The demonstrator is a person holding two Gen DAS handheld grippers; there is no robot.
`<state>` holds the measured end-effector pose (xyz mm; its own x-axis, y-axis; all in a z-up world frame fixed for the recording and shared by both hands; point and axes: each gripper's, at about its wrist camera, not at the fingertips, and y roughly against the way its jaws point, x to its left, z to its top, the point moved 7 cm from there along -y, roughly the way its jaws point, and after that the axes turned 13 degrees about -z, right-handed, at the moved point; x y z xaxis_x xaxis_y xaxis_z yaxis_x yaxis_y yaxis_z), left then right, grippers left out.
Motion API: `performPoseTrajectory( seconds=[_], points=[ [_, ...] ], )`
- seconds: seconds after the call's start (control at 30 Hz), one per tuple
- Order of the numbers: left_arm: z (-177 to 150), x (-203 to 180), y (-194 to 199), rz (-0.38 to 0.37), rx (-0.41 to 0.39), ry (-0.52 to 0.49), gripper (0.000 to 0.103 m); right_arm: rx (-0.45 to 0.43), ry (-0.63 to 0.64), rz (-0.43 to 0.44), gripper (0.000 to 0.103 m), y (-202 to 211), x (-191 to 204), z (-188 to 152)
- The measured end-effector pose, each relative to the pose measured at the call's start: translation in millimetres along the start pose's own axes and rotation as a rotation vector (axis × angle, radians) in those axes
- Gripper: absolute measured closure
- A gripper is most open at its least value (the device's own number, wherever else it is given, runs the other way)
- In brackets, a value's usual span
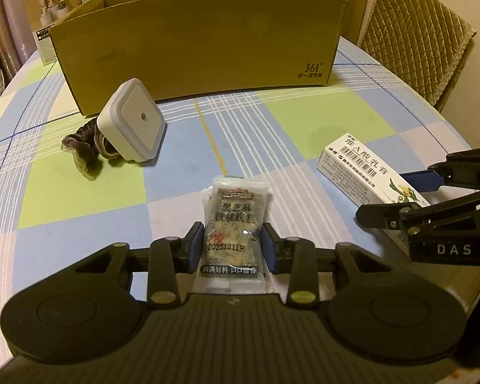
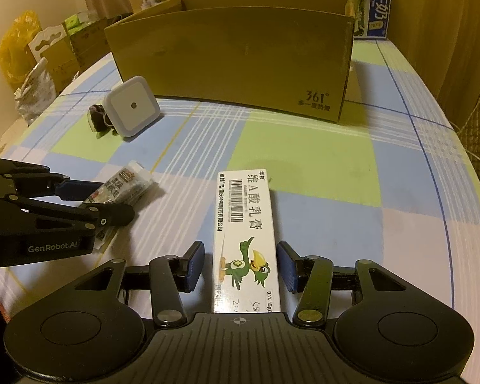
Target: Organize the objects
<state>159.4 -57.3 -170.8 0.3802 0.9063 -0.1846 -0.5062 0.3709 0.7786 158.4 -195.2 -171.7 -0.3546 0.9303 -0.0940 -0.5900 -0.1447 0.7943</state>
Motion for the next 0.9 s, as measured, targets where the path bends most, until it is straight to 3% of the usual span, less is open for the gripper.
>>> performPoseTrajectory(
  seconds=[0.1,0.23,0.53,0.9],
  points=[
    [0.2,-0.5,-0.2,0.008,-0.002,0.005,0.071,-0.005,0.013,-0.008,0.056,-0.5,1.3,-0.3],
    [-1.1,-3.1,0.9,0.015,-0.004,0.005,0.071,-0.009,0.024,-0.026,0.067,-0.3,0.7,-0.8],
    [-3.9,-10.9,5.1,0.040,0.007,0.018,0.072,-0.007,-0.009,-0.025,0.068,4.8,-2.1,-0.6],
    [2.5,-35.0,53.8,0.025,-0.038,0.019,0.072,-0.055,-0.080,-0.029,0.068,57.5,-8.6,6.7]
  ],
)
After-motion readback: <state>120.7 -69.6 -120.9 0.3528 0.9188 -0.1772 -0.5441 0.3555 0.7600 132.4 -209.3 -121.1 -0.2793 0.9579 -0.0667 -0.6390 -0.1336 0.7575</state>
